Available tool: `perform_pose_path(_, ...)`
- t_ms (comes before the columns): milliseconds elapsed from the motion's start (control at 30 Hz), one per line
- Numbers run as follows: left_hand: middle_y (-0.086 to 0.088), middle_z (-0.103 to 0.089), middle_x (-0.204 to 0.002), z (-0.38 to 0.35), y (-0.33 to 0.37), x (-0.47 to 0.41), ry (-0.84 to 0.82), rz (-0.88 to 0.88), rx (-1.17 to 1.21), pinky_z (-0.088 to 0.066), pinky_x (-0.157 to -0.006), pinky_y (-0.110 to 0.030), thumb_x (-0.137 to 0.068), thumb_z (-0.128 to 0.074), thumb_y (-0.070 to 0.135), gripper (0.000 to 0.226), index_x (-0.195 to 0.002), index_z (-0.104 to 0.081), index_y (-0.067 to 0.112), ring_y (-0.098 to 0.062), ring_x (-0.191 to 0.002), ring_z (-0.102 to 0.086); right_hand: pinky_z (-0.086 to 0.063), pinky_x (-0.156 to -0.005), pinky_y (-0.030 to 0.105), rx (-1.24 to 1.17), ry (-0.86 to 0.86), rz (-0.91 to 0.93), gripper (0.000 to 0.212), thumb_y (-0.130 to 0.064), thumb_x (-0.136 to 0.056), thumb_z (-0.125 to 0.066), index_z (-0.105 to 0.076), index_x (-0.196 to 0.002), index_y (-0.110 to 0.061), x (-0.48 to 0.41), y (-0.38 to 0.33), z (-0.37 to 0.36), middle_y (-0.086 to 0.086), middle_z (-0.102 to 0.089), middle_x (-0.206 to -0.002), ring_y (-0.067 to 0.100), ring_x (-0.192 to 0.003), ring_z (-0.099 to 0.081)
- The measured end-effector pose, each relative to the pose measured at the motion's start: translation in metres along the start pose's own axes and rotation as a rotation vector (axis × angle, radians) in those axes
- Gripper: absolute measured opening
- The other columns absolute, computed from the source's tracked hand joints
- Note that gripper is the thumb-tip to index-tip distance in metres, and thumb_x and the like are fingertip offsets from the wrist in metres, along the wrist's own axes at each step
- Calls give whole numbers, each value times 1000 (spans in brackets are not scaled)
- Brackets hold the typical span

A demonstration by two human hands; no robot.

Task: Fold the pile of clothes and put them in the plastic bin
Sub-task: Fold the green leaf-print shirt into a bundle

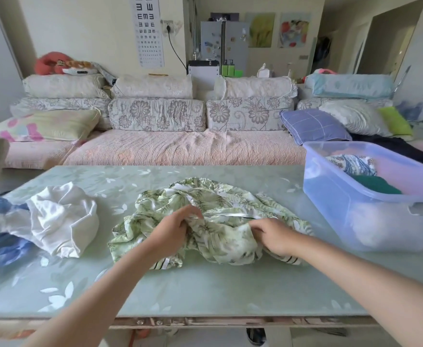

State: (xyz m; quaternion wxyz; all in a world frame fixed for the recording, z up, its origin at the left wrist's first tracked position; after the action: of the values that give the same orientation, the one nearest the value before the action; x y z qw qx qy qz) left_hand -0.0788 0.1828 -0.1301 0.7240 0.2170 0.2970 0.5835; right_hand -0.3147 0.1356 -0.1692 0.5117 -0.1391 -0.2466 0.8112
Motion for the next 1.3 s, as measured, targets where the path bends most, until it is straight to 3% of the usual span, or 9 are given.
perform_pose_path(167,0,-71,-94,5,3,29,-530,226,-24,-57,-85,-36,-98,-43,-2,45,-84,-72,29,-11,-79,-65,-55,-95,45,-444,-221,-232,33,-22,-104,-44,-77,-100,-20,26,-20,7,10,-74,-109,30,-103,-69)
perform_pose_path(300,3,-73,-85,13,29,57,-890,255,200,-51,-77,-26,-95,-47,-5,29,-109,-69,6,-9,-76,-65,-55,-67,33,-426,-650,-281,35,-23,-95,-48,-78,-77,-19,60,-43,0,4,-69,-78,22,-67,-64)
perform_pose_path(633,8,-72,-89,56,14,-75,-385,169,-391,-53,-80,-30,-84,-64,17,22,-95,-76,30,-16,-86,-67,-29,-51,27,153,-213,-129,31,-22,-93,-63,-54,-64,-14,-72,-50,75,0,-48,-56,17,-51,-39)
perform_pose_path(767,-3,-70,-98,92,-19,-169,-10,321,-259,-53,-72,-25,-92,-52,11,24,-103,-73,17,-23,-89,-67,-43,-40,21,-300,213,-327,18,-4,-95,-50,-62,-82,-7,-168,-27,128,12,-62,-64,19,-43,-57)
perform_pose_path(833,-14,-68,-117,104,-36,-204,178,362,-5,-60,-73,-38,-96,-46,7,29,-112,-66,20,-30,-89,-69,-60,-71,37,-516,504,-338,26,-3,-91,-53,-68,-110,-13,-204,-10,152,12,-71,-108,26,-84,-72)
perform_pose_path(1000,-21,-24,-157,88,-40,-239,189,186,-54,-48,-46,-21,-97,-45,-2,93,-151,15,44,-12,-62,-49,-51,-87,26,-369,339,-110,103,7,-87,-61,-1,-158,-37,-250,-28,142,-4,-4,-167,28,-148,-26)
perform_pose_path(1167,-6,-23,-160,48,-61,-230,31,201,-118,-47,-52,-9,-97,-43,-1,76,-155,-12,37,-11,-87,-62,-50,-82,23,-103,226,-47,77,8,-88,-52,-36,-151,-34,-246,-20,105,-5,-16,-165,16,-125,-55)
perform_pose_path(1233,-3,-34,-156,33,-64,-222,-23,156,-248,-57,-79,-28,-99,-47,9,63,-152,-28,35,-21,-105,-63,-51,-62,20,-59,156,-21,60,-2,-93,-53,-46,-145,-30,-236,-16,90,-3,-32,-158,-3,-67,-58)
perform_pose_path(1300,0,-46,-148,23,-65,-213,-59,88,-350,-48,-98,-36,-98,-51,19,52,-147,-40,34,-21,-119,-56,-55,-64,24,-52,91,-16,52,-8,-94,-55,-51,-141,-32,-224,-12,74,-5,-40,-154,2,-69,-65)
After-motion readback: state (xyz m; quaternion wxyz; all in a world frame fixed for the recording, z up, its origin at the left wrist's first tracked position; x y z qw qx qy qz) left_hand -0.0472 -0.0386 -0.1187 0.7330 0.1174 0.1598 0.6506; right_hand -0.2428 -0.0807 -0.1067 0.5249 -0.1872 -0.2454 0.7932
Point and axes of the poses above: each hand's wrist, its own x-axis away from the middle knuckle, its own z-axis out of the back of the hand, y = z × x, the point moved 8 cm from there along -x, towards the middle knuckle
